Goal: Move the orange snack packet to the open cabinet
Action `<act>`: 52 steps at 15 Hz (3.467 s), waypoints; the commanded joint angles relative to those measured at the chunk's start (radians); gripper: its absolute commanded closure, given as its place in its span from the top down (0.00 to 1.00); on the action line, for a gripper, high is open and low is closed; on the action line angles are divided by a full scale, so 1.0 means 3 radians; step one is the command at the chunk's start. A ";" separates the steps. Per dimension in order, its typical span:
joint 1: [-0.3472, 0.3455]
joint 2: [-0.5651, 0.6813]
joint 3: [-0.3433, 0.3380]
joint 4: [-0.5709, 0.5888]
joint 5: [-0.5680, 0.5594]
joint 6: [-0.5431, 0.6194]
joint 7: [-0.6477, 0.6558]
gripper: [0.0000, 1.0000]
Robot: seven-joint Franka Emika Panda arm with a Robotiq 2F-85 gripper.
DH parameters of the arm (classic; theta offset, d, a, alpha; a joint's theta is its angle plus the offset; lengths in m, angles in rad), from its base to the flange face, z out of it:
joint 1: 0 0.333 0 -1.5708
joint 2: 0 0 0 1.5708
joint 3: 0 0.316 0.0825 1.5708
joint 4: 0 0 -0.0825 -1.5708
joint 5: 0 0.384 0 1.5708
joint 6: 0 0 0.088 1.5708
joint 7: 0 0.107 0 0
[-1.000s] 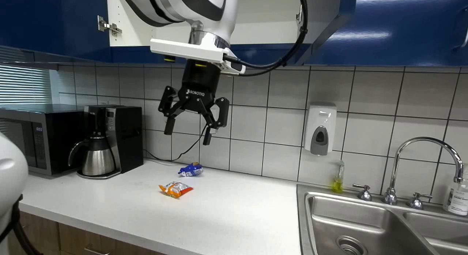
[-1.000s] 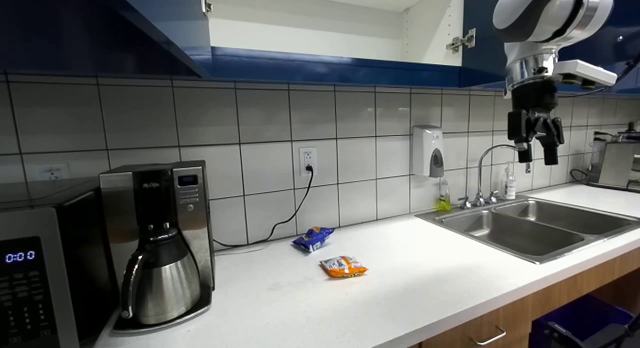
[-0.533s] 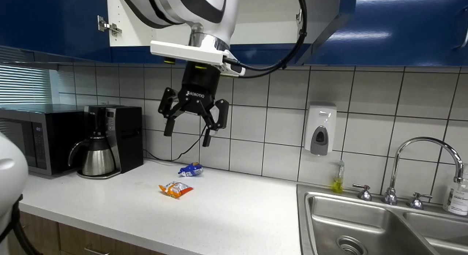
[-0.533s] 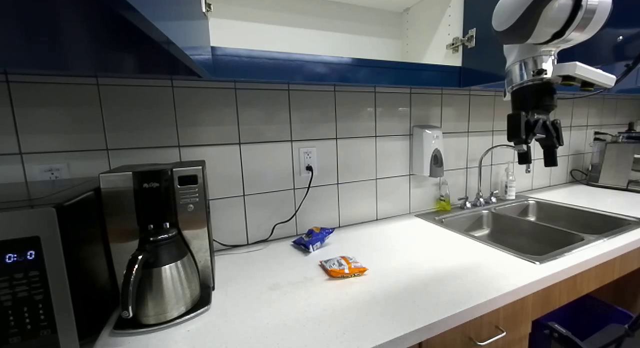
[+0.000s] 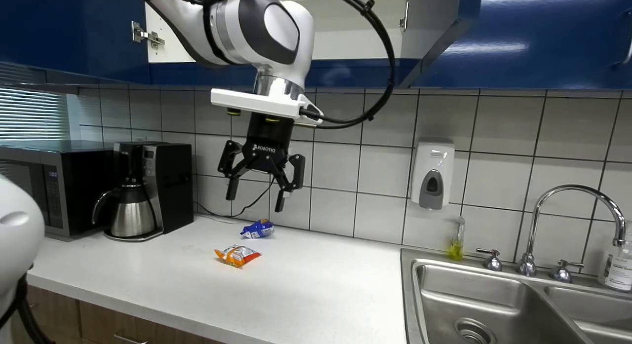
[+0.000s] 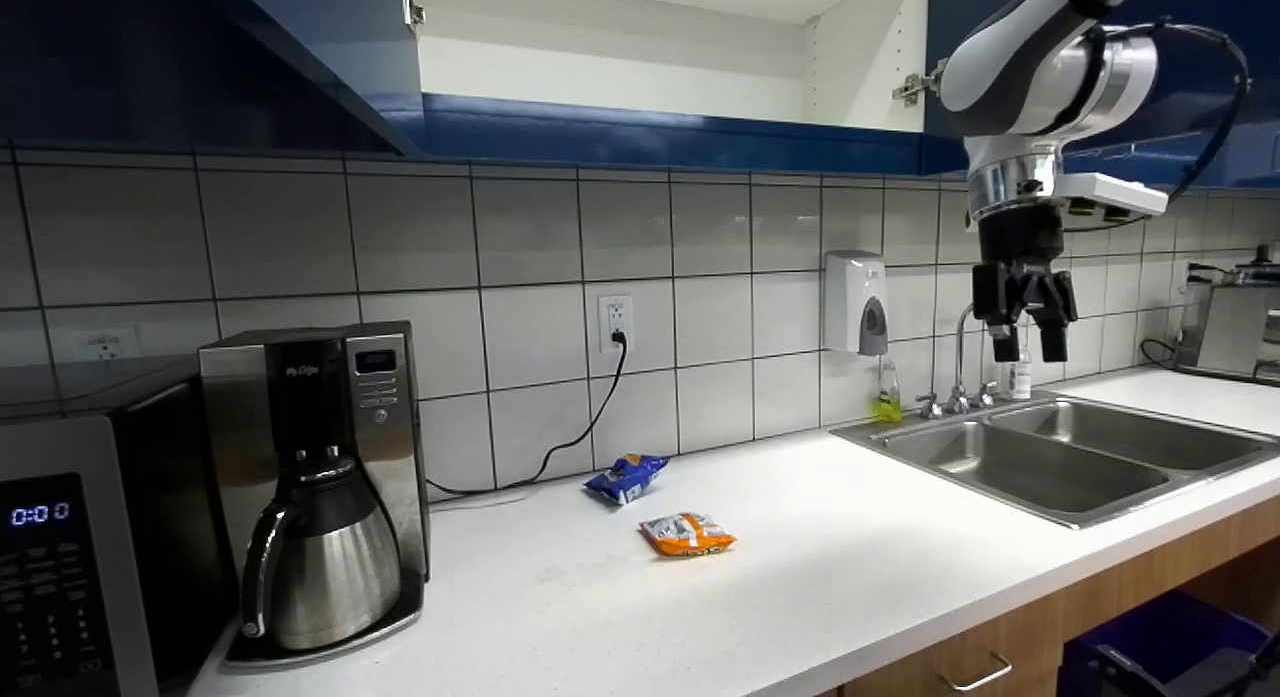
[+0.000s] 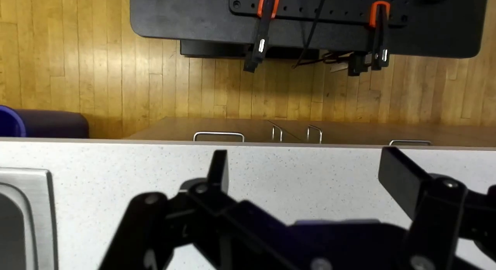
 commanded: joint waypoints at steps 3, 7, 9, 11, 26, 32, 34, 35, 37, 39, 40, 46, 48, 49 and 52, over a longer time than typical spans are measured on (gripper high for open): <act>0.0101 0.0388 0.0197 0.0036 0.0192 0.0478 -0.0045 1.00; 0.0207 0.0657 0.0337 0.0044 0.0412 0.0814 -0.0031 1.00; 0.0255 0.0789 0.0416 0.0065 0.0519 0.0923 -0.0029 1.00; 0.0298 0.0913 0.0502 0.0090 0.0599 0.1004 -0.0020 1.00; 0.0307 0.1401 0.0814 0.0243 0.0697 0.1270 0.0004 1.00; 0.0307 0.1564 0.0819 0.0286 0.0698 0.1355 -0.0036 1.00; 0.0309 0.1669 0.0834 0.0319 0.0692 0.1412 -0.0039 1.00; 0.0307 0.1727 0.0844 0.0338 0.0688 0.1444 -0.0045 1.00; 0.0305 0.1855 0.0871 0.0400 0.0670 0.1511 -0.0037 1.00; 0.0305 0.1989 0.0908 0.0487 0.0642 0.1596 -0.0029 1.00; 0.0304 0.2055 0.0929 0.0541 0.0632 0.1634 -0.0023 1.00; 0.0301 0.2439 0.1069 0.0907 0.0597 0.1762 -0.0030 1.00; 0.0300 0.2568 0.1128 0.1041 0.0616 0.1743 -0.0043 1.00; 0.0304 0.2625 0.1149 0.1097 0.0599 0.1746 -0.0025 1.00; 0.0307 0.2800 0.1201 0.1266 0.0565 0.1743 0.0004 1.00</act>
